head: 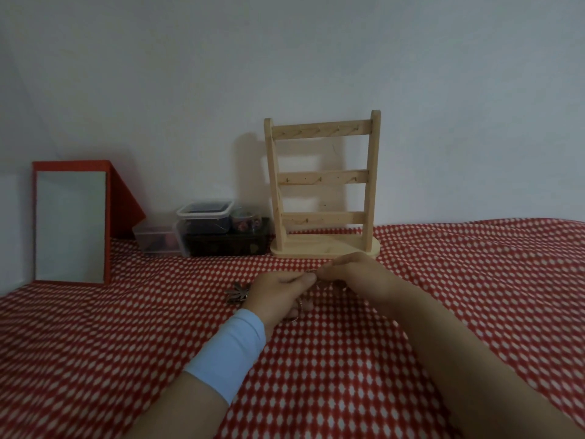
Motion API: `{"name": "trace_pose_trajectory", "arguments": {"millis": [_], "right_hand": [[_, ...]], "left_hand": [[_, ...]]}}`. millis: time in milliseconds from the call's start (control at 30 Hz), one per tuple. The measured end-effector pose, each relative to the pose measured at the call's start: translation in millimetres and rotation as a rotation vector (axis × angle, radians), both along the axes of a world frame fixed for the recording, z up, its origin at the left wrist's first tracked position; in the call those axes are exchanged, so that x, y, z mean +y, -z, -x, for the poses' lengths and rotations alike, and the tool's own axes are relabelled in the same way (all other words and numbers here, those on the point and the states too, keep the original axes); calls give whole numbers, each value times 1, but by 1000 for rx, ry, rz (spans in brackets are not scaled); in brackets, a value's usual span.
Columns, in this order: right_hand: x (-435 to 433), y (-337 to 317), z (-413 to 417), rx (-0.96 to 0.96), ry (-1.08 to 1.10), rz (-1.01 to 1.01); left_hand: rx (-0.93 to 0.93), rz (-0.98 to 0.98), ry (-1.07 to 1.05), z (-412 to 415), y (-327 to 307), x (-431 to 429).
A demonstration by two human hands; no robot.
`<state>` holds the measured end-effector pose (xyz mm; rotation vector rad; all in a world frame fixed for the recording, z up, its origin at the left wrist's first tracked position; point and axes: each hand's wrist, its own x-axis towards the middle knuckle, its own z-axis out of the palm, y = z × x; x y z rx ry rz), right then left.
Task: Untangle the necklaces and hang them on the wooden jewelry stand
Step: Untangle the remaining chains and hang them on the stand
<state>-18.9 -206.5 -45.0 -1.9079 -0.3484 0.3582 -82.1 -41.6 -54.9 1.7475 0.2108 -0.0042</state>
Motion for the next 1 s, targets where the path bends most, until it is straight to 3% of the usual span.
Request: {"name": "trace_pose_trajectory", "arguments": {"millis": [133,267,567,833,1000], "right_hand": [[0,-1,0,-1,-6,35],[0,3,-3,-79,43,216],[-4,10,-9,-254,133,495],[-3,14,-13,-403,150,782],[4,15,-12,-444,157,866]], "left_hand": [[-3,63,-55,2,-5,3],[-34,117,-142,3,-10,9],[-180,739,-49,5,-37,32],[-279,516,77,1,-99,68],[-336,628,286,11,-138,80]]}}
